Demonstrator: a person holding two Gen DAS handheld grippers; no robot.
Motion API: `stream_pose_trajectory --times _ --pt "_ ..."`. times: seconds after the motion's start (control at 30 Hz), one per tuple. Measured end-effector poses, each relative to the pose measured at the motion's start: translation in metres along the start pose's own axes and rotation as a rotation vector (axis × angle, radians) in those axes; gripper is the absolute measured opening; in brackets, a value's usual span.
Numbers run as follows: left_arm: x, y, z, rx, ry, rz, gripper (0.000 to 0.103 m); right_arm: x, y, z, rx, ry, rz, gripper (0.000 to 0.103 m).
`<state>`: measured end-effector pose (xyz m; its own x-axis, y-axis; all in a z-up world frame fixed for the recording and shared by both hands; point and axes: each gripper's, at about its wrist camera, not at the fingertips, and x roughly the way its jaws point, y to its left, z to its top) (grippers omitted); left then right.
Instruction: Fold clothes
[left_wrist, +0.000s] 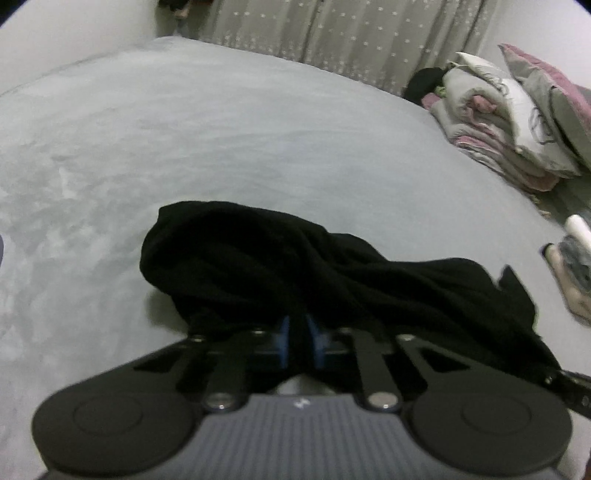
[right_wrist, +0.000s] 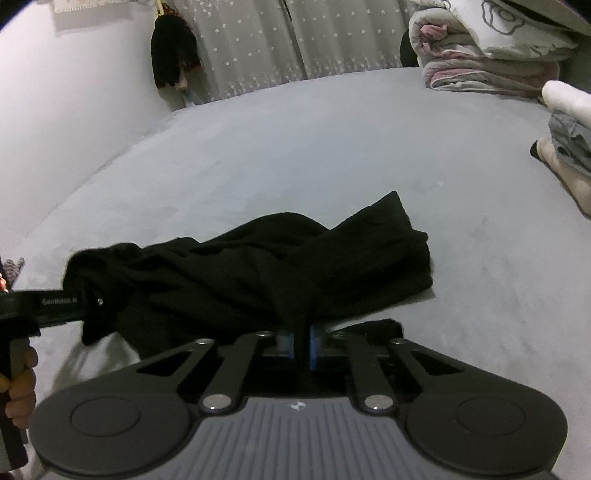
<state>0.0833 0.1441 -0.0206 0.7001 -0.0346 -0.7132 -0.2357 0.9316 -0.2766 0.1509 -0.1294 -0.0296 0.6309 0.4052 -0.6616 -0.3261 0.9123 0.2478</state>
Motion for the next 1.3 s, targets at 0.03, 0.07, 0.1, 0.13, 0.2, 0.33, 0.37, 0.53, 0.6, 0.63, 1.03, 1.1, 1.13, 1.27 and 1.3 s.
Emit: stream_pose_trajectory --times 0.03,0.07,0.1,0.13,0.2,0.33,0.37,0.53,0.6,0.63,1.03,1.1,1.13,1.27,1.3 --pt "-0.005 0.002 -0.002 0.002 0.007 -0.018 0.007 -0.005 -0.002 0.000 0.013 -0.001 0.009 0.010" --pt "-0.010 0.004 -0.004 0.006 0.015 -0.034 0.007 -0.010 -0.005 0.001 0.028 0.000 0.019 0.010" --pt "-0.015 0.006 -0.008 0.012 0.023 -0.051 0.007 -0.015 -0.008 0.001 0.042 0.000 0.030 0.009" --pt "-0.019 0.008 -0.011 0.019 0.033 -0.065 0.007 -0.020 -0.011 0.000 0.056 0.001 0.041 0.009" --pt "-0.028 0.012 -0.019 0.031 0.056 -0.092 0.007 -0.031 -0.017 -0.002 0.075 0.004 0.059 0.009" --pt "-0.045 0.019 -0.038 0.062 0.105 -0.135 0.007 -0.051 -0.028 -0.010 0.082 0.019 0.070 0.009" --pt "-0.049 0.020 -0.043 0.074 0.117 -0.144 0.007 -0.055 -0.030 -0.013 0.080 0.025 0.072 0.009" --pt "-0.076 0.023 -0.065 0.161 0.159 -0.189 0.007 -0.079 -0.044 -0.028 0.064 0.054 0.098 0.008" --pt "-0.086 0.025 -0.075 0.181 0.179 -0.215 0.007 -0.089 -0.051 -0.035 0.060 0.071 0.119 0.008" --pt "-0.091 0.027 -0.080 0.189 0.191 -0.229 0.007 -0.093 -0.055 -0.038 0.061 0.081 0.130 0.008" --pt "-0.118 0.047 -0.108 0.252 0.304 -0.345 0.006 -0.099 -0.094 -0.079 0.089 0.281 0.163 0.008" --pt "-0.116 0.049 -0.104 0.248 0.310 -0.349 0.007 -0.099 -0.093 -0.076 0.075 0.279 0.164 0.009" --pt "-0.115 0.051 -0.101 0.235 0.312 -0.352 0.009 -0.098 -0.092 -0.074 0.074 0.275 0.162 0.009" --pt "-0.112 0.064 -0.087 0.169 0.301 -0.370 0.051 -0.094 -0.088 -0.066 0.069 0.259 0.149 0.023" --pt "-0.112 0.069 -0.083 0.145 0.282 -0.369 0.057 -0.093 -0.086 -0.064 0.066 0.251 0.148 0.034"
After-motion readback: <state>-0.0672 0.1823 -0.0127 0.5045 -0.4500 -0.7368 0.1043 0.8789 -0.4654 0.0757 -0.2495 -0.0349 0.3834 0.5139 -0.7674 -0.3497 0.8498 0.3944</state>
